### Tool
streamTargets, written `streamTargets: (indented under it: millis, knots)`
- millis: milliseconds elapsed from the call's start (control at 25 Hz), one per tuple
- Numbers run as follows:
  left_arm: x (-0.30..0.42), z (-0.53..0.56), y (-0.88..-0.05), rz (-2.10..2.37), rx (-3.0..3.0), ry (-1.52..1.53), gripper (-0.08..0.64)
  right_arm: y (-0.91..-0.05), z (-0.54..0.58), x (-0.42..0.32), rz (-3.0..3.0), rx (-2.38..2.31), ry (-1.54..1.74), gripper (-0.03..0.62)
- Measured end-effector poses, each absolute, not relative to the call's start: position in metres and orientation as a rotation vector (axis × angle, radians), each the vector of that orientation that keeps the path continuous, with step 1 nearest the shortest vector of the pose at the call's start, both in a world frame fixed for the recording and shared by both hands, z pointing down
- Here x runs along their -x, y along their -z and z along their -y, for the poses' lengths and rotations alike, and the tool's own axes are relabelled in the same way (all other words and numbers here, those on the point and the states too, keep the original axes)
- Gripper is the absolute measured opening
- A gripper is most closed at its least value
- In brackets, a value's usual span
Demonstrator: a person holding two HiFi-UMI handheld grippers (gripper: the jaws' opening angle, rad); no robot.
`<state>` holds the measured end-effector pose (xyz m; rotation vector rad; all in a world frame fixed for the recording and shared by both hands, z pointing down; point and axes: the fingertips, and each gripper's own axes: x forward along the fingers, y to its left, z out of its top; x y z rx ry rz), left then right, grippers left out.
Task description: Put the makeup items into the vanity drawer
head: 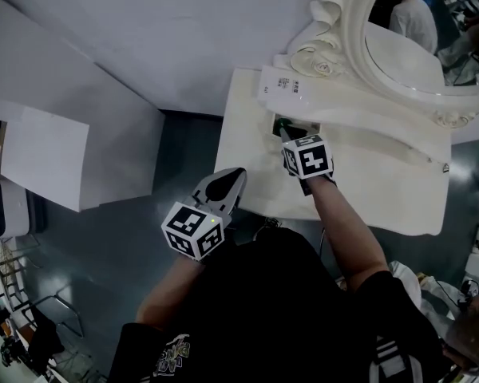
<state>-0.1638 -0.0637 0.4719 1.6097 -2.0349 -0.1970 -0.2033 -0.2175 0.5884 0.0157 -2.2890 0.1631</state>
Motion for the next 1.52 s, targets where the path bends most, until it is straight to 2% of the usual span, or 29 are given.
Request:
streamTargets:
  millis: [960,1520]
  knots:
    - [0.16,0.072,-0.469,1.992,-1.65,0.189,0.002,-0.566,0.236,0.192,2.383,-0.131,-0.244,0.031]
    - [0.142,0.079,-0.461,1.832,-1.845,0.109,0.002,-0.503,0.236,0.121,2.578,-0.404,-0.618,0.029]
